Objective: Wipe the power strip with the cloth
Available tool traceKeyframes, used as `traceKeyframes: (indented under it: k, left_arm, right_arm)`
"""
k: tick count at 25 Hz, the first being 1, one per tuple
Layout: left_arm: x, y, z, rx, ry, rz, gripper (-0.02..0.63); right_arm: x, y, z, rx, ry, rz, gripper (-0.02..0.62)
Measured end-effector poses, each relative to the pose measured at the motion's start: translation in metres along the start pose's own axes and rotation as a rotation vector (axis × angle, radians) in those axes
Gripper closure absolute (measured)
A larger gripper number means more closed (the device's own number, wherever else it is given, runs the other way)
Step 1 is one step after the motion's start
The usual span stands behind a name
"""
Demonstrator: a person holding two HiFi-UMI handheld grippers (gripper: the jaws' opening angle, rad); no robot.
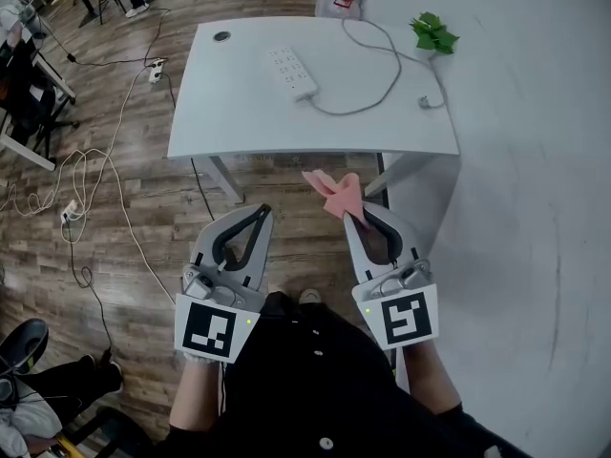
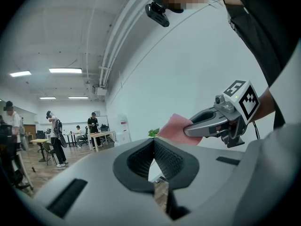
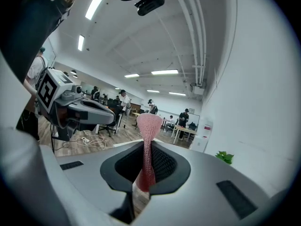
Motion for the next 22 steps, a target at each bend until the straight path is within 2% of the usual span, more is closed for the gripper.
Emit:
traceKeyframes:
  k: [6,11,22]
  left_arm:
    - [0.003,0.01,-0.004,0.008,-0.01,0.001,0.592]
    - [0.005,0.044,-0.023,0.015,-0.026,-0.004,0.592]
    - [0.006,0.057,-0.032,0.051,-0.072,0.037,0.593]
  right_arm:
    - [-0.005,0.01,0.006,0.015,0.007,0.006,0.544]
    - [-0.027,0.03,0.026,0.041,0.011,-0.004,0.544]
    - [-0.034,0.042,0.034,0.086,-0.009,0.008,0.543]
Point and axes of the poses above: the fingertips, and each gripper's own axes: z forward along the fingers, y to its left, x out of its underside, the point moved 7 cm from there along -z, backward along the fingers, and after that the axes turned 2 degrees about -y, right-handed, at the moved point
